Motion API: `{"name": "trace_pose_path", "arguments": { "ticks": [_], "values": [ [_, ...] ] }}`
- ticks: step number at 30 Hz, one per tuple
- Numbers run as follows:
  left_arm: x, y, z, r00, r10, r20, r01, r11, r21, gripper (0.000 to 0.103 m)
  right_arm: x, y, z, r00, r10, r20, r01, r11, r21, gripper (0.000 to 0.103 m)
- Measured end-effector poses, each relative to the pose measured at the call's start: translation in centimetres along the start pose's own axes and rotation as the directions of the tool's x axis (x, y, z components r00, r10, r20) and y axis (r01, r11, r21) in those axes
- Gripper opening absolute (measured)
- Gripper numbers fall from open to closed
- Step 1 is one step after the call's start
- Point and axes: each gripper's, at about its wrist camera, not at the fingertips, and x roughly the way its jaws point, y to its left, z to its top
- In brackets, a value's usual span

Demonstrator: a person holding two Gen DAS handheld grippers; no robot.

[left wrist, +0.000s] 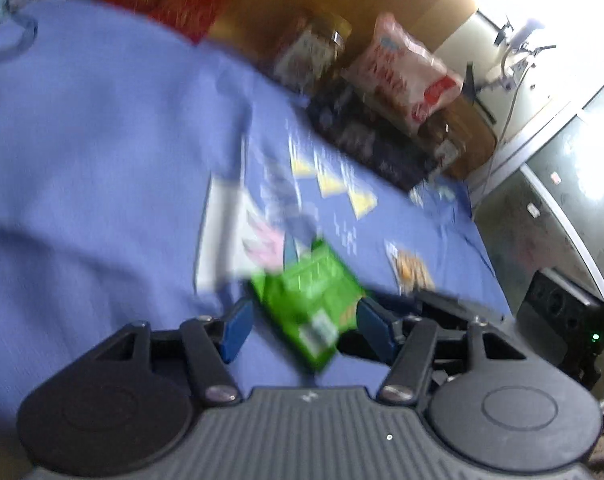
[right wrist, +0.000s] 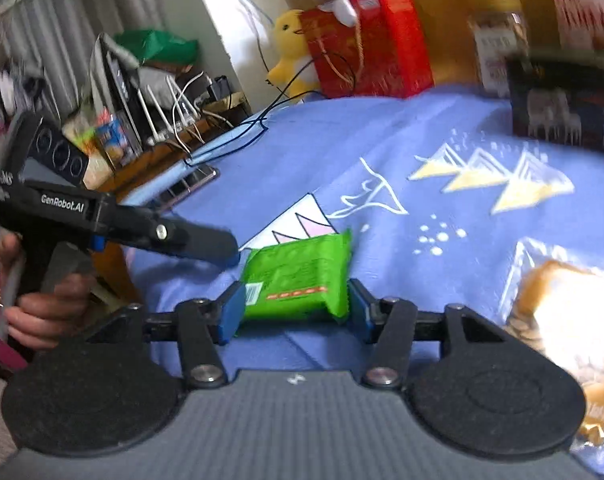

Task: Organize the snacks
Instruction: 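Grasp the green wipe pack on the cloth with the left gripper, then carry the green pack with the left gripper and release it into the tin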

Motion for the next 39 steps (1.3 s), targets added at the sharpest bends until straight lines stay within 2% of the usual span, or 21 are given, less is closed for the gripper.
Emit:
{"name": "trace_pose_path", "arguments": {
  "ticks": [5,8,12,19,23,25,29,33,36,37,39],
  "values": [
    [0.9,-0.7,-0.6,0.999,-0.035,0.018,0.035,0.999,0.005,0.060,0.8,1.8,-0.3,0.997,-0.075,0.001,0.074,0.988,-0.133,0.064],
    [2.4,-1.5,0.4,0.999,-0.037,0.010,0.037,0.999,0.022,0.060,0.3,1.4,-0.6,0.992,-0.124,0.019,0.126,0.980,-0.154,0.063],
    [5.8,-3.6,2.4,0.999,-0.037,-0.022,0.039,0.995,0.093,0.060,-0.5,-0.4,-0.2,0.980,-0.193,0.043,0.197,0.974,-0.113,0.062],
    [12.4,-7.4,5.7,0.997,-0.030,-0.074,0.046,0.973,0.224,0.060,-1.8,-3.8,0.5,0.930,-0.363,0.063,0.367,0.925,-0.093,0.062],
    [15.6,-8.8,7.5,0.995,-0.027,-0.098,0.052,0.964,0.260,0.060,-2.0,-5.1,0.7,0.895,-0.441,0.064,0.445,0.882,-0.152,0.062],
    [16.9,-9.5,8.1,0.994,-0.019,-0.108,0.049,0.959,0.278,0.060,-2.0,-6.1,0.9,0.885,-0.462,0.056,0.464,0.870,-0.168,0.062],
    [18.5,-10.5,9.0,0.992,-0.005,-0.124,0.043,0.950,0.310,0.058,-2.5,-8.3,1.4,0.892,-0.450,0.039,0.451,0.881,-0.142,0.062],
    [19.2,-10.8,9.5,0.990,-0.008,-0.142,0.053,0.947,0.317,0.056,-3.3,-10.4,2.2,0.909,-0.416,0.025,0.416,0.906,-0.074,0.061],
    [19.6,-10.8,10.0,0.988,-0.014,-0.157,0.063,0.948,0.311,0.054,-3.7,-11.5,3.0,0.915,-0.403,0.021,0.403,0.914,-0.036,0.050],
    [19.7,-10.7,10.2,0.986,-0.018,-0.163,0.067,0.950,0.305,0.054,-3.9,-11.7,3.1,0.915,-0.404,0.023,0.404,0.914,-0.034,0.044],
    [19.9,-10.8,10.6,0.985,-0.019,-0.172,0.069,0.955,0.290,0.054,-3.8,-11.8,3.4,0.908,-0.419,0.032,0.420,0.906,-0.054,0.040]
  ]
}}
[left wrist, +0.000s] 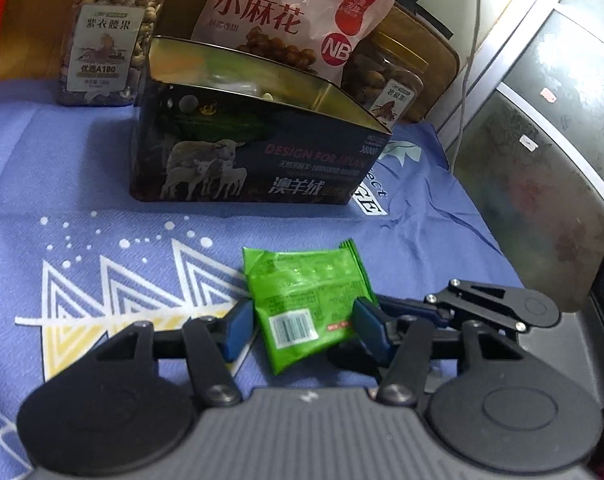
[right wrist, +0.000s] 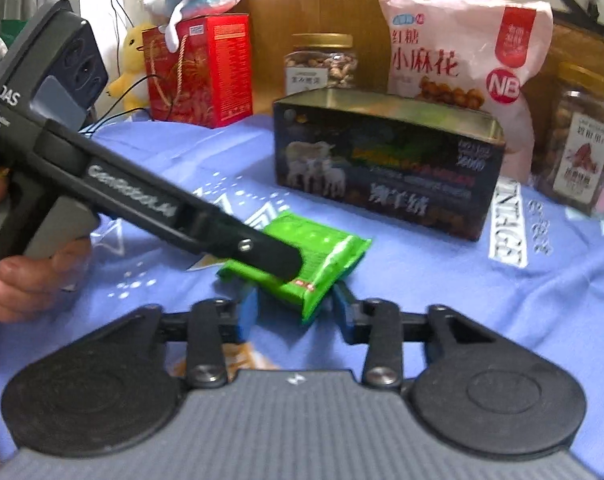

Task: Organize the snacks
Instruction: 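Carry the green pack with the left gripper and release it into the tin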

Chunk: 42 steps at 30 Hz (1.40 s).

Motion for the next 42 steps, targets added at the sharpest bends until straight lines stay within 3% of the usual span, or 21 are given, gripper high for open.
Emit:
{"name": "trace_pose_path", "arguments": {
  "ticks": [5,11,18,21,25,34,38,42],
  "values": [
    [-1.4,-1.3,1.8,0.998,0.014,0.055,-0.015,0.999,0.032,0.055,-0.1,0.8,0.9,0.996,-0.057,0.075,0.063,0.994,-0.087,0.040],
    [-3.0,-3.1,6.5,0.986,0.035,0.165,-0.056,0.991,0.123,0.056,-1.4,-0.3,4.2,0.967,-0.095,0.236,0.122,0.987,-0.105,0.040],
    [1.6,-1.4,12.1,0.970,0.123,0.212,-0.142,0.987,0.078,0.058,3.0,-4.8,8.5,0.955,-0.115,0.273,0.119,0.993,0.003,0.041],
    [4.0,-1.2,12.8,0.954,0.205,0.219,-0.222,0.973,0.058,0.058,5.6,-6.3,8.8,0.945,-0.201,0.259,0.194,0.980,0.055,0.044],
    [4.8,-1.8,12.4,0.920,0.294,0.258,-0.321,0.944,0.069,0.057,5.9,-7.3,8.0,0.929,-0.260,0.263,0.240,0.965,0.106,0.050],
    [2.1,-3.3,9.3,0.883,0.393,0.255,-0.423,0.903,0.072,0.058,1.6,-7.6,5.7,0.917,-0.274,0.289,0.224,0.955,0.195,0.050],
    [0.1,-5.0,7.2,0.844,0.438,0.310,-0.484,0.870,0.088,0.059,-0.2,-6.7,4.0,0.913,-0.280,0.296,0.214,0.948,0.238,0.050],
    [-1.1,-6.0,5.3,0.843,0.449,0.295,-0.490,0.868,0.082,0.059,-1.7,-5.8,2.3,0.915,-0.281,0.291,0.198,0.939,0.283,0.050]
  ]
}}
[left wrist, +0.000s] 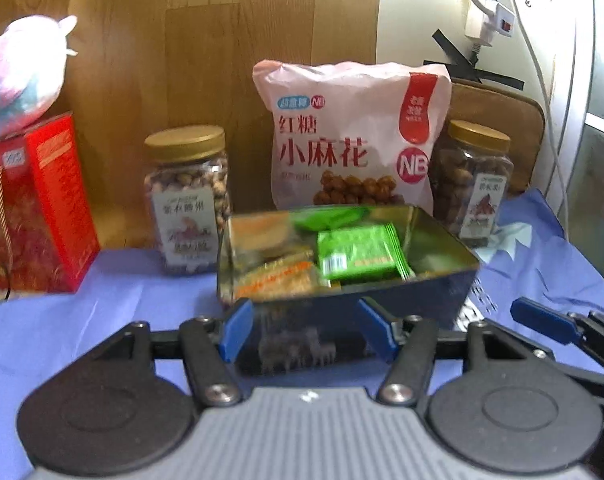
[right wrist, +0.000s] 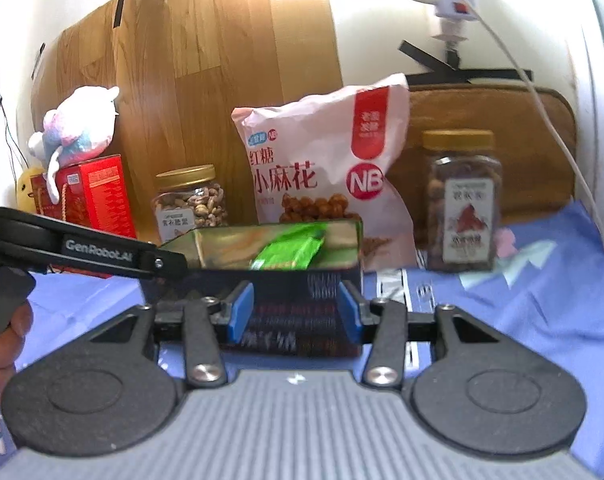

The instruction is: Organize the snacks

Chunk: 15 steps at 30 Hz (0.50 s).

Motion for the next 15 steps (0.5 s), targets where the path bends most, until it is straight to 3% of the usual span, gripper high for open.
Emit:
{"name": "trace_pose_path", "arguments": {
  "ticks": [15],
  "values": [
    [-4.4,-0.5,-6.2,0.997,0.053,-0.052,-0.053,0.999,0.004,0.060,-6.6,2.0,-3.7,0.998,0.037,-0.054,-0.030,0.992,0.121,0.050]
  ]
}}
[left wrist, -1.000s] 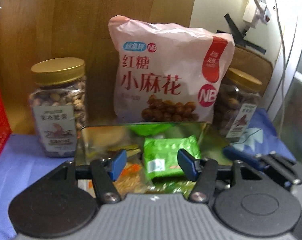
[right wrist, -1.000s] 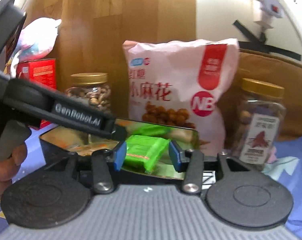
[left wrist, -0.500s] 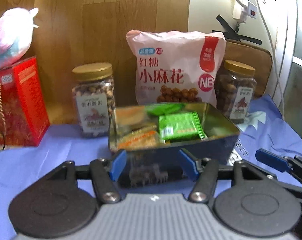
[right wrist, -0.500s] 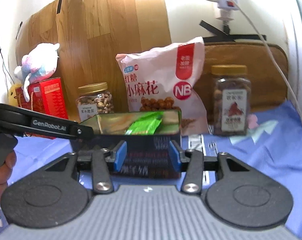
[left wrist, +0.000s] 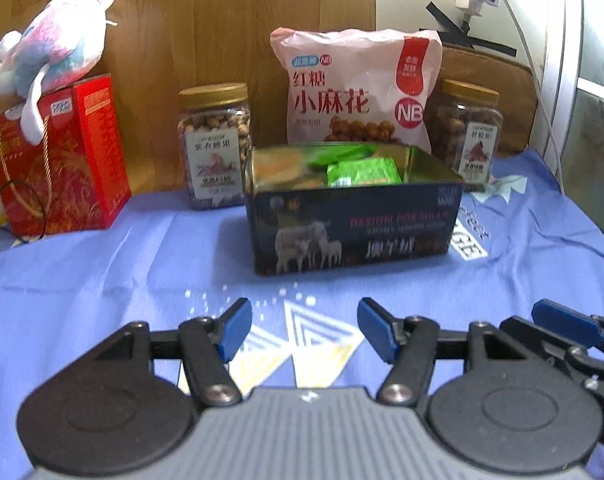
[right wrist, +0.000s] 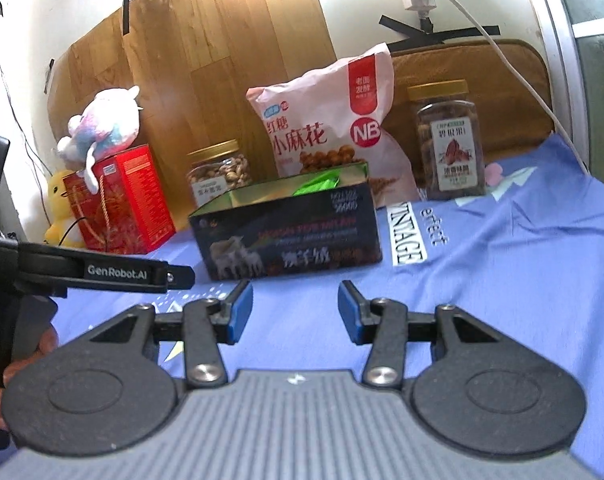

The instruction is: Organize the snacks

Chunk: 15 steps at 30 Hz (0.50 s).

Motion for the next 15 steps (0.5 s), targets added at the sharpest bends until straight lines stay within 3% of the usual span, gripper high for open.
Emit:
{"name": "trace_pose_path", "arguments": {
  "ticks": [15],
  "values": [
    [-0.1,1.0,-3.1,0.999,0.049,-0.019,-0.048,0.999,0.007,0.065,-1.2,0.6,-1.9,0.999,-0.023,-0.030,0.025,0.999,0.039,0.050]
  ]
}}
